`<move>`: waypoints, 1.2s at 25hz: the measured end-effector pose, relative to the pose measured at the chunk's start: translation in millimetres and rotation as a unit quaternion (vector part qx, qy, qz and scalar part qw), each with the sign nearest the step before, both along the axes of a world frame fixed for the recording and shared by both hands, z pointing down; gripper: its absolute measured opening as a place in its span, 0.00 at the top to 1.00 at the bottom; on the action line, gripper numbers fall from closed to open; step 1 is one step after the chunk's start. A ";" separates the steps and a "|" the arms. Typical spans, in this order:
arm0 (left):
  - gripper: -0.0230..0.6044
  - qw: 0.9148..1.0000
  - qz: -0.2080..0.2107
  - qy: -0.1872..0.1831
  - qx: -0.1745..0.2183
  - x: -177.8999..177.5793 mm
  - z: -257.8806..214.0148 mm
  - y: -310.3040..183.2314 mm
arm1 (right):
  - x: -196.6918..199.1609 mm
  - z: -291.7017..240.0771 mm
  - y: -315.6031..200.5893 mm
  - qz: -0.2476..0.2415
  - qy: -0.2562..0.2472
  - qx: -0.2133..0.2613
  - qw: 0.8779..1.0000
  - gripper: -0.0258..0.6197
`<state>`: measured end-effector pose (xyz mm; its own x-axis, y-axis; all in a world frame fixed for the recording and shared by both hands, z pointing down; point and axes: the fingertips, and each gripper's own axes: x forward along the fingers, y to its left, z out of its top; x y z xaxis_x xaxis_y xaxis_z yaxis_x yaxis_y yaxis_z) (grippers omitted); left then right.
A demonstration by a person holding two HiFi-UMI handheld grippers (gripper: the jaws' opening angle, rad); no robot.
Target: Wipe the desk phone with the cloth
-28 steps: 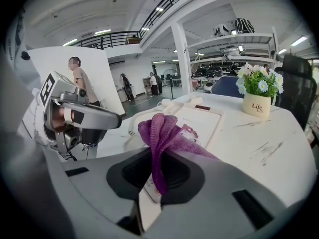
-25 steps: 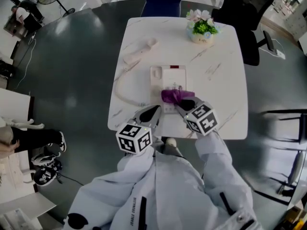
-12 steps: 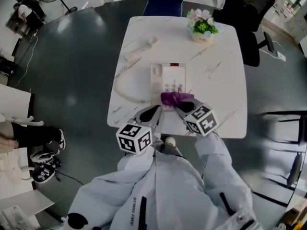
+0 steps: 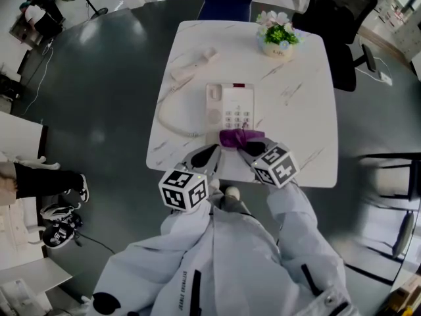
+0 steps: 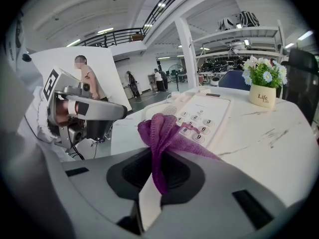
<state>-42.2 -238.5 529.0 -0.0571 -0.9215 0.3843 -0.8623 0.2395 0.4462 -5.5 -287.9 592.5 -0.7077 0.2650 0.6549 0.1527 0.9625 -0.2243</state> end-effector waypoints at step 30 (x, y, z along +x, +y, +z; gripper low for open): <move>0.97 0.996 -0.019 -0.065 0.064 13.6 -48.6 17.3 | 33.5 -52.7 9.2 0.057 -0.138 -0.126 0.981 0.90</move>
